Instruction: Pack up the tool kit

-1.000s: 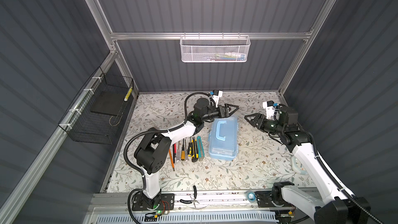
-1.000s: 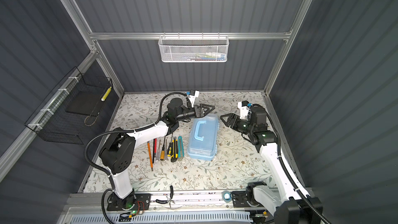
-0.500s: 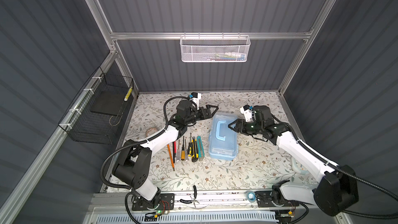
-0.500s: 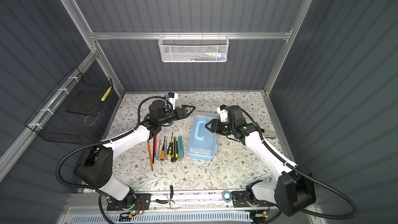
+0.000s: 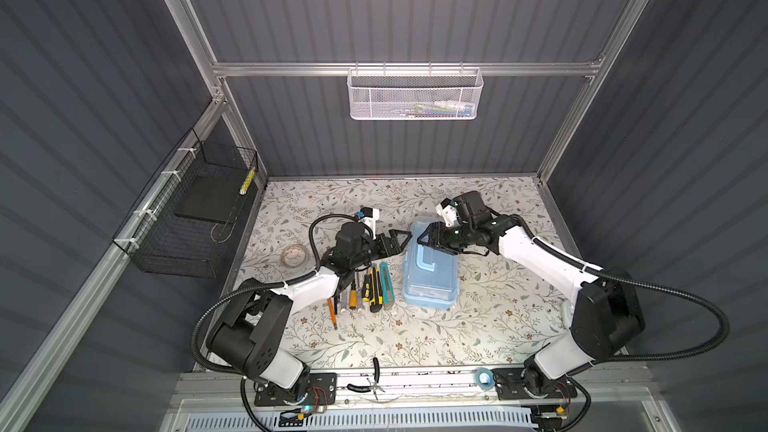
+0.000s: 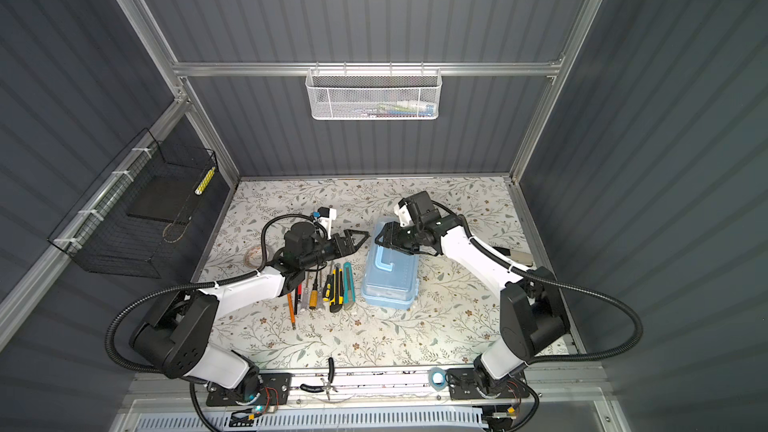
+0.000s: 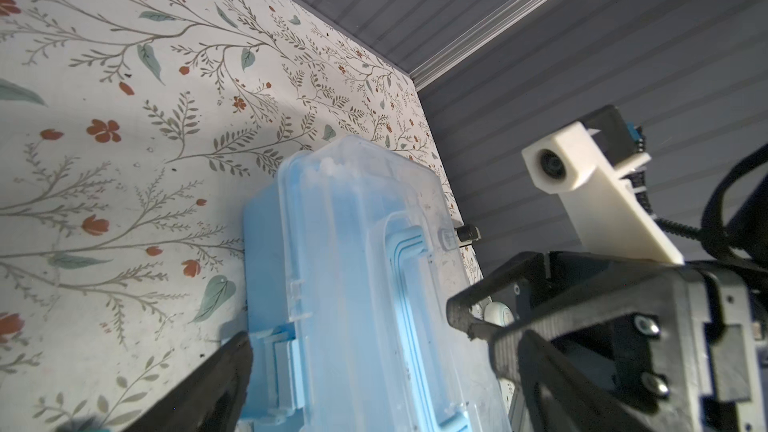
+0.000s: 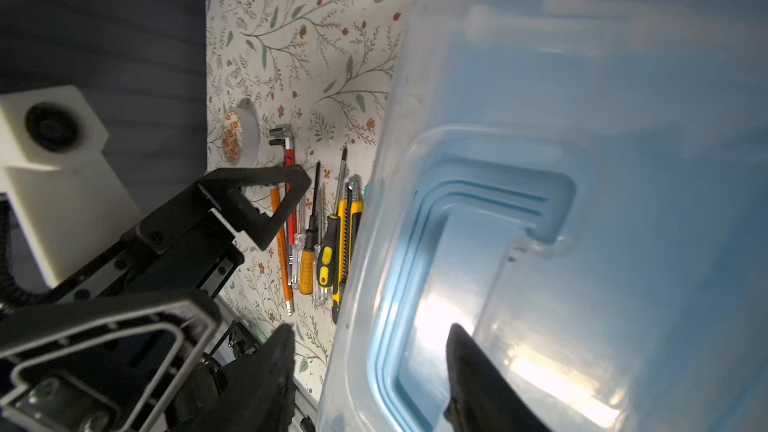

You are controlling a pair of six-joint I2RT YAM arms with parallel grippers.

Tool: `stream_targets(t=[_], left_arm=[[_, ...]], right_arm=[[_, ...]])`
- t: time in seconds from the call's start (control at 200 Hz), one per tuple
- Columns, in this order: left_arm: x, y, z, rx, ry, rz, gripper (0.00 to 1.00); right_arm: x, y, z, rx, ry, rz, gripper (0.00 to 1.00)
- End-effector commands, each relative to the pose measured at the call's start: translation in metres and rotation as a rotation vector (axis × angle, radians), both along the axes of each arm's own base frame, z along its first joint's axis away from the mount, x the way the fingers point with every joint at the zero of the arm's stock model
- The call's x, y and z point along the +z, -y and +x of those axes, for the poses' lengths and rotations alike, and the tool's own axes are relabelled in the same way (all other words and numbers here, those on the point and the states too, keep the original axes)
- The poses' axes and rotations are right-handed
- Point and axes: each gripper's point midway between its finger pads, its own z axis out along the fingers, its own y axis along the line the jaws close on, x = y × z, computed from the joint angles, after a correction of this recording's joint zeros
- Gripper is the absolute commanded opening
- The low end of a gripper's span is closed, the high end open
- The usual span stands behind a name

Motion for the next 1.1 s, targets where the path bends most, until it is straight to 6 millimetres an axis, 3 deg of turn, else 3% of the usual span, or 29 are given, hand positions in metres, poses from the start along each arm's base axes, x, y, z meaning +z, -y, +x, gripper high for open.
stream_targets(t=[0.0,0.3,0.58,0.735,1.096], left_arm=[[0.025,0.005,-0.009,-0.017,0.072,-0.103,1.00],[0.032,0.017,-0.023,-0.092,0.098,-0.256,0.99],[0.022,0.023,-0.024,-0.108,0.071,-0.358,0.96],[0.020,0.025,-0.025,-0.120,0.054,-0.418,0.94],[0.029,0.027,-0.023,-0.131,0.055,-0.386,0.94]], right_arm=[[-0.005,0.000,-0.002,-0.028,-0.057,-0.033,0.60],[-0.027,-0.013,0.000,-0.026,-0.165,-0.008,0.60],[-0.045,-0.029,-0.005,-0.004,-0.266,0.097,0.59],[-0.039,-0.043,-0.001,0.005,-0.266,0.304,0.57],[0.001,-0.025,0.003,0.057,-0.132,0.488,0.43]])
